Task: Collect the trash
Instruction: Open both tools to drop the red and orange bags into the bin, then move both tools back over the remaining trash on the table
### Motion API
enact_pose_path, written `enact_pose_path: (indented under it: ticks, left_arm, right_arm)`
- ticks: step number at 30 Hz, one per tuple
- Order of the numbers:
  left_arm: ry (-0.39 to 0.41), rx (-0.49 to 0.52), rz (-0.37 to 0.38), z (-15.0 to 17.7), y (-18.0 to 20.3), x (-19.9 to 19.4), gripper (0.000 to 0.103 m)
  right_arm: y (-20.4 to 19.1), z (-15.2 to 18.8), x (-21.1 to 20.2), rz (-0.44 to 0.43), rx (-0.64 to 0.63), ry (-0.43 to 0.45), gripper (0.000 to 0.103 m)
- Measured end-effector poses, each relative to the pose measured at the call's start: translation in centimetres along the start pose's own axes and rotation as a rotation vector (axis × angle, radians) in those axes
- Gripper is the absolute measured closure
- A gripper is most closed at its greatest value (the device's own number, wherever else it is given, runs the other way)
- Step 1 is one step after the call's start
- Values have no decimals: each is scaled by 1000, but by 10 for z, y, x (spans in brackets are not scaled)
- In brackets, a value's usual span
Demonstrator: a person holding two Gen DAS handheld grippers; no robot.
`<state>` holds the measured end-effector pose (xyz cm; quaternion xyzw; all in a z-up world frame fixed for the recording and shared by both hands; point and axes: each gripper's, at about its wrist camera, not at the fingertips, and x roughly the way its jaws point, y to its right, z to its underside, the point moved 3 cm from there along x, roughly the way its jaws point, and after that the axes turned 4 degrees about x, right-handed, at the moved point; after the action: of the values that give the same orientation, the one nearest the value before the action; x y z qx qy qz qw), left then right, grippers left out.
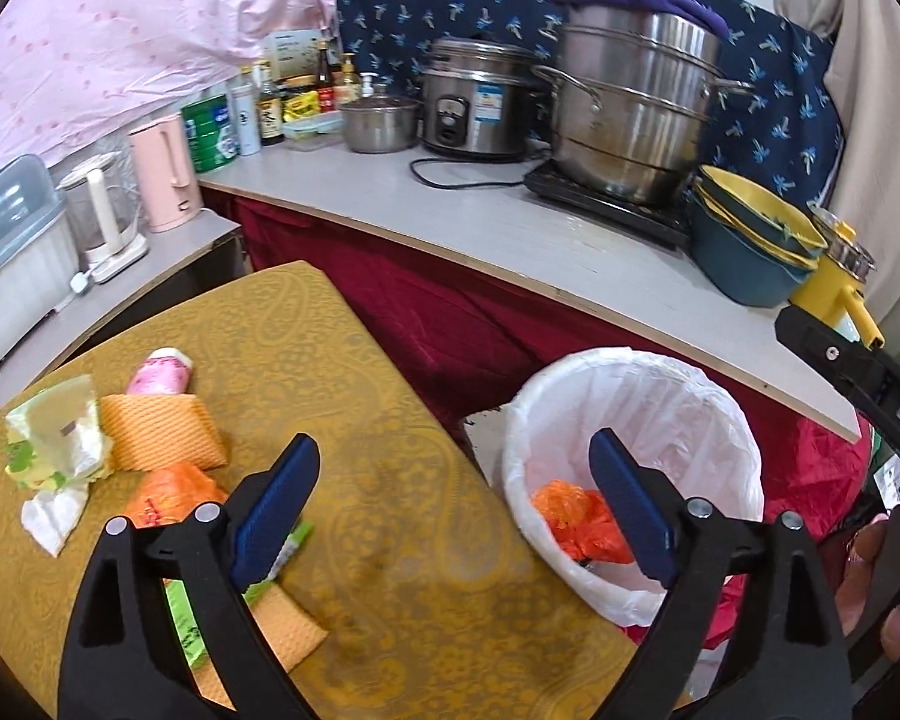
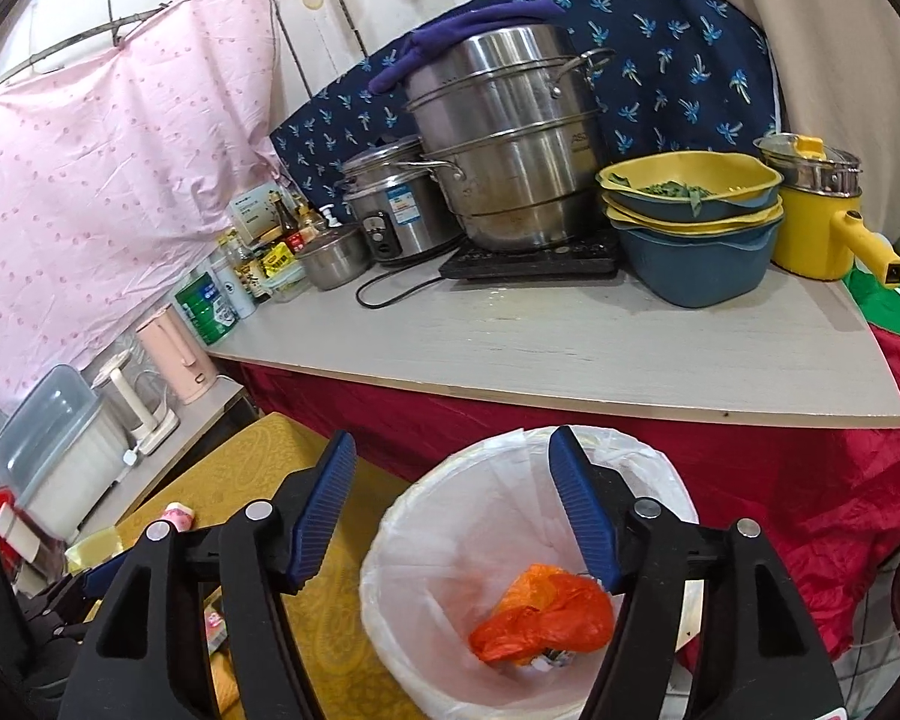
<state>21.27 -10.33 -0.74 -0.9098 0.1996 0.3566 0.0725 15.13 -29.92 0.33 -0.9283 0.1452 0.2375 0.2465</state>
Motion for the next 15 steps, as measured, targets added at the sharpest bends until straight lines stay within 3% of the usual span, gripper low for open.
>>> enact_pose_path:
  ticks: [15]
  left_arm:
    - [23,-132,-127,33,-106,-49,12]
  right_arm:
    - [-103,36,-20,-129,-124,-52,35]
